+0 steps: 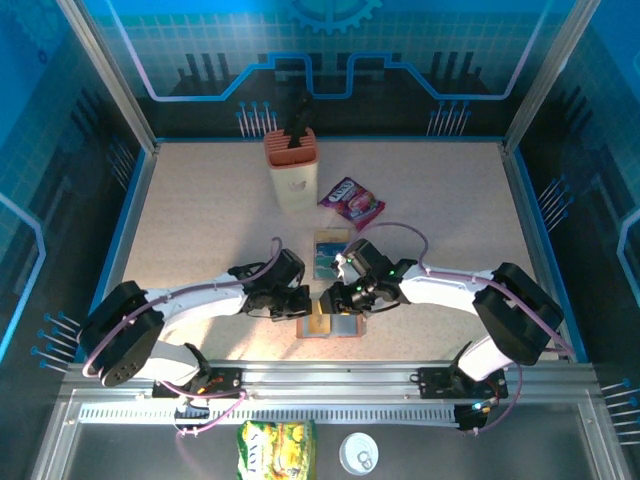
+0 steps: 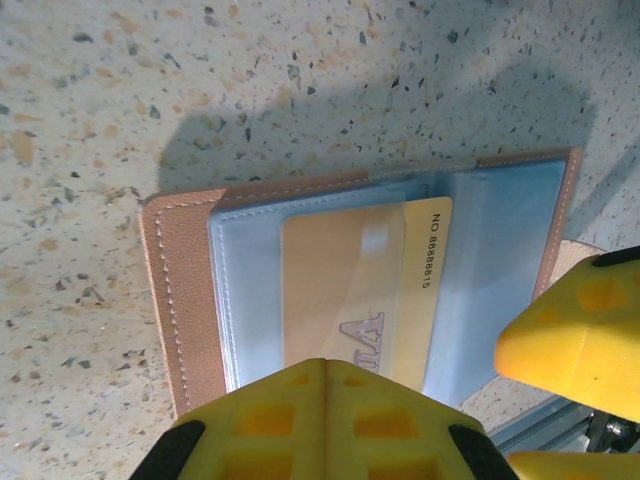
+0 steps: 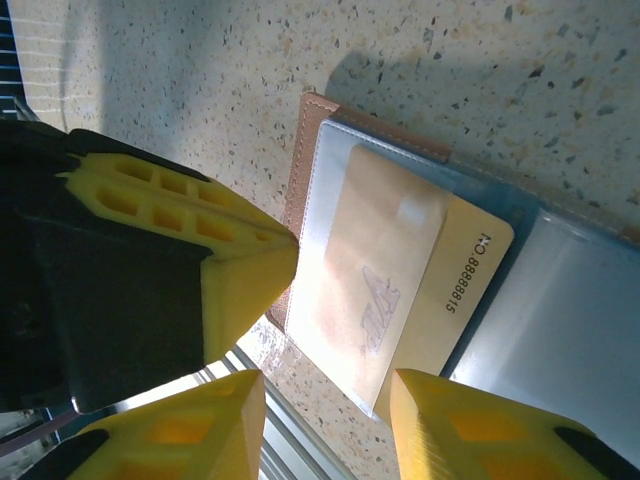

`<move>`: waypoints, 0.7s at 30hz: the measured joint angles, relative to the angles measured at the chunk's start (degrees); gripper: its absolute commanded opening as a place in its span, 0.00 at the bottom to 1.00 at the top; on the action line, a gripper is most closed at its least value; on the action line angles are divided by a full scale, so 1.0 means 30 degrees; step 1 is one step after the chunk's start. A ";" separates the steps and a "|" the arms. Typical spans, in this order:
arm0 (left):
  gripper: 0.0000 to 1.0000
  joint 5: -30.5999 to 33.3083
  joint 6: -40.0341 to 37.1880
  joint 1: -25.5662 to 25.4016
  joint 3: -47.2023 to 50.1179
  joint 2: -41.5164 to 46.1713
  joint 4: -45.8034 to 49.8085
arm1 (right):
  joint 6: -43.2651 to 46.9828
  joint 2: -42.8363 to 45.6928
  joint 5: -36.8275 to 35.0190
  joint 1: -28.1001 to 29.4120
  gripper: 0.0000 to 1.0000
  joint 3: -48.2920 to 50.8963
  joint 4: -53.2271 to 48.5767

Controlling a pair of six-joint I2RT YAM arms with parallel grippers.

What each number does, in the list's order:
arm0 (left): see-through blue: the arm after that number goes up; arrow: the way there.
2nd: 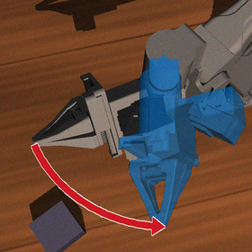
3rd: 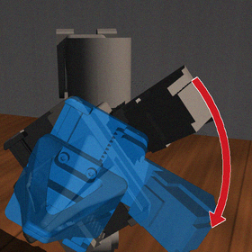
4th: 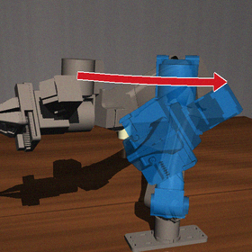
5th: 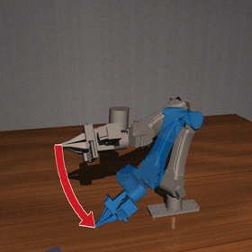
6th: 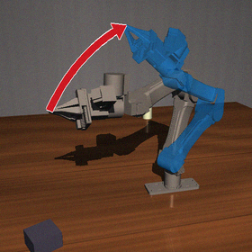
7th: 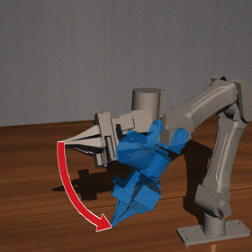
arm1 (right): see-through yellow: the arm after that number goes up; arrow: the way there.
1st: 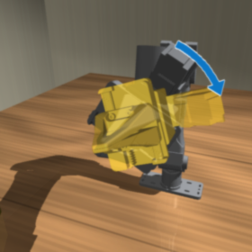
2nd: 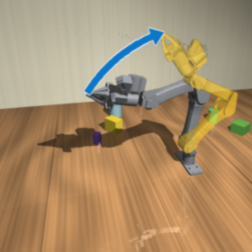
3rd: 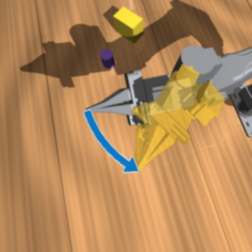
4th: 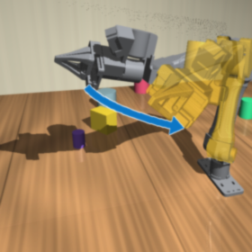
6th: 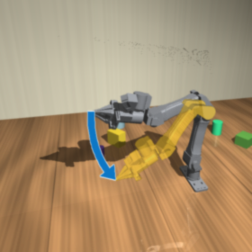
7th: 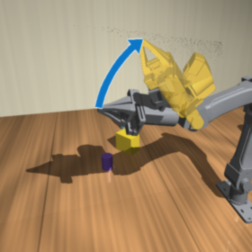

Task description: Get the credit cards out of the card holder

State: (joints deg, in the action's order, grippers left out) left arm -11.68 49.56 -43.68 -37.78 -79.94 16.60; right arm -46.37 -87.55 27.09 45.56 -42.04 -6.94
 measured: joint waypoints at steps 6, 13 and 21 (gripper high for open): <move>0.00 -0.0058 0.0015 0.0000 0.0211 -0.0219 -0.0313 | -0.0335 -0.0255 0.0138 0.0000 0.38 0.0350 0.0612; 0.00 -0.0138 0.0372 0.0000 0.0670 -0.0780 -0.0787 | -0.0474 -0.0656 0.0189 0.0000 0.38 0.0452 0.0867; 0.00 -0.0204 0.0495 0.0000 0.0685 -0.0845 -0.0925 | -0.0546 -0.1071 0.0262 0.0000 0.37 0.0648 0.1035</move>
State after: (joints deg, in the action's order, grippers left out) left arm -12.29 51.05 -43.68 -35.73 -82.48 13.82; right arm -48.01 -90.76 27.88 45.56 -40.10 -3.84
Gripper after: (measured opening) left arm 0.041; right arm 0.371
